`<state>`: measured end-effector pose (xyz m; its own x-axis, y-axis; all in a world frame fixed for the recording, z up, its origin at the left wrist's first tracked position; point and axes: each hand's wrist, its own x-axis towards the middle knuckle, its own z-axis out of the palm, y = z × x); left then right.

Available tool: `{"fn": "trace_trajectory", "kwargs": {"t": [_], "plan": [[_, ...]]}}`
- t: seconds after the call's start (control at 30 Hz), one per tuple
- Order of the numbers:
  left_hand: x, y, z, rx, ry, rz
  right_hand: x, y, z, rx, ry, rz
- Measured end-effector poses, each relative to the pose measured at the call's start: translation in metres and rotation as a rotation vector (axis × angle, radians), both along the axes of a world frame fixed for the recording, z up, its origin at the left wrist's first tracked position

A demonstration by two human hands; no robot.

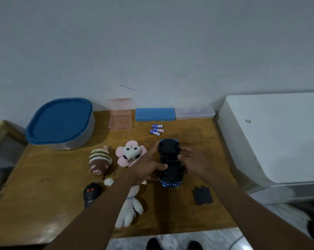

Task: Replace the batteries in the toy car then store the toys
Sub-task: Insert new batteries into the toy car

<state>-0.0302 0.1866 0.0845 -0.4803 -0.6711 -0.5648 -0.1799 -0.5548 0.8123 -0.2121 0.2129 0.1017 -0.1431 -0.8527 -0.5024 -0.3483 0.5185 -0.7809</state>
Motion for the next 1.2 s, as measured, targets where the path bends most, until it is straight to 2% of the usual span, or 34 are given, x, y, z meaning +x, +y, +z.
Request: {"fn": "trace_trajectory", "kwargs": {"t": [0.2,0.3,0.43,0.57,0.7,0.83,0.93,1.03,1.2], "plan": [[0.011,-0.026,0.023,-0.024,0.089,0.098,0.009,-0.032,0.029,-0.058,-0.032,0.036],[0.021,-0.040,0.027,-0.045,0.095,0.161,0.014,-0.055,0.037,-0.060,-0.118,0.061],[0.032,-0.056,0.031,-0.082,0.091,0.256,0.022,-0.091,0.032,-0.114,-0.115,0.085],[0.039,-0.071,0.027,-0.079,0.073,0.356,0.021,-0.131,0.003,-0.171,0.208,0.184],[0.050,-0.084,0.015,-0.088,0.057,0.396,0.022,-0.151,-0.022,-0.187,0.491,0.402],[0.056,-0.089,0.013,-0.109,0.067,0.427,0.028,-0.155,-0.043,-0.266,0.462,0.598],[0.057,-0.094,0.013,-0.090,0.061,0.428,0.036,-0.154,-0.050,-0.341,0.614,0.619],[0.057,-0.098,0.017,-0.103,0.056,0.414,0.045,-0.152,-0.058,-0.365,0.670,0.694],[0.062,-0.098,0.018,-0.081,0.060,0.402,0.050,-0.146,-0.071,-0.351,0.682,0.632]]}}
